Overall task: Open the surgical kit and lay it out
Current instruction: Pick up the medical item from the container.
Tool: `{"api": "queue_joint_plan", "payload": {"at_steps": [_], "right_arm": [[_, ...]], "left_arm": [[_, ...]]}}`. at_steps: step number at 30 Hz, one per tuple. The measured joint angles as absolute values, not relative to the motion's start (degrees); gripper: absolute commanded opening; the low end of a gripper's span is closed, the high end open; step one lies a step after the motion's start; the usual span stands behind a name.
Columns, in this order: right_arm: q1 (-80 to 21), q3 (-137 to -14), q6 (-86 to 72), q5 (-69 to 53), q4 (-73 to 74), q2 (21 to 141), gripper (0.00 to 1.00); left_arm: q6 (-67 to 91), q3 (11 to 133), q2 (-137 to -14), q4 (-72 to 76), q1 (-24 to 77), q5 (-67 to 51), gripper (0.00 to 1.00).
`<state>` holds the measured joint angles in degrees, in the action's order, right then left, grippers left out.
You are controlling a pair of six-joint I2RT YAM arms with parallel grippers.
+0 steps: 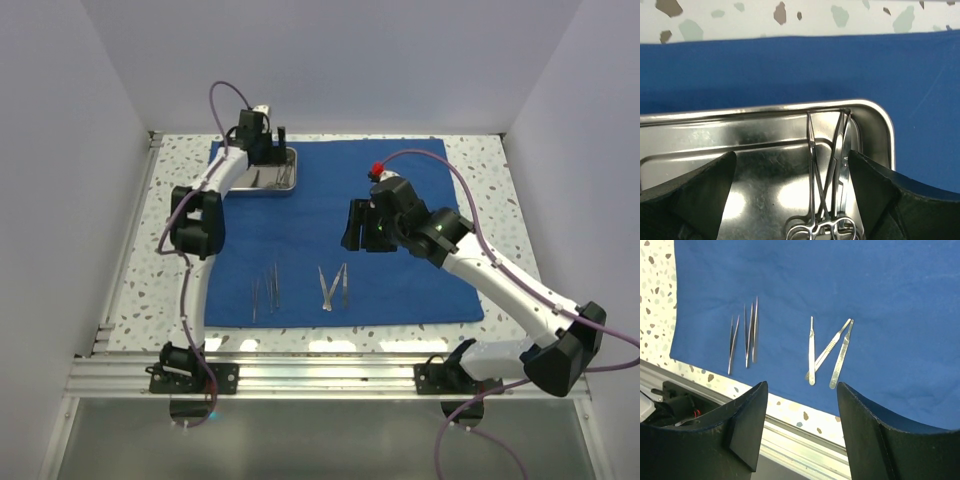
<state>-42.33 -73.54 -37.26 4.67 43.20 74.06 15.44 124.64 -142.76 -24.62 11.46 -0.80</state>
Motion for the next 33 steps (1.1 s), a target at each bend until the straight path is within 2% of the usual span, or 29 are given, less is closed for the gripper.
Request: {"api": "queue_joint_plan", "payload": {"at_steps": [10, 13, 16, 17, 20, 25, 26, 27, 33], "right_arm": [[-42.3, -73.84, -37.65, 5.04, 43.53, 76.86, 0.59], [-42.19, -73.91, -37.5, 5.04, 43.79, 77.67, 0.58], [-41.93, -73.91, -37.47, 5.02, 43.83, 77.71, 0.57], [-41.87, -73.91, -37.45, 5.04, 43.88, 77.71, 0.57], [-41.52, -73.91, -37.43, 5.04, 43.9, 77.62, 0.57], [-41.04, -73.89, -37.3, 5.04, 43.92, 77.6, 0.56], [-40.93, -73.89, -37.26, 5.04, 43.92, 77.6, 0.56], [-40.84, -73.89, -37.23, 5.04, 43.92, 77.6, 0.55], [-40.69, -73.8, -37.01, 5.02, 43.92, 77.49, 0.54]], "left_arm": [[13.23, 125.78, -146.19, -21.23, 11.25, 0.8, 0.93], [11.79, 125.82, -146.43, -20.86, 12.16, 2.57, 0.88], [10.92, 125.82, -146.61, -20.82, 13.26, 4.69, 0.7], [10.76, 125.8, -146.63, -20.82, 13.54, 5.1, 0.57], [10.39, 125.71, -146.63, -20.62, 14.06, 5.85, 0.38], [10.31, 124.42, -146.63, -18.37, 14.35, 6.28, 0.15], [10.26, 124.18, -146.61, -18.06, 14.35, 6.57, 0.05], [10.31, 124.11, -146.58, -17.87, 14.33, 6.68, 0.0], [9.96, 123.96, -146.58, -17.56, 14.33, 6.87, 0.0]]}}
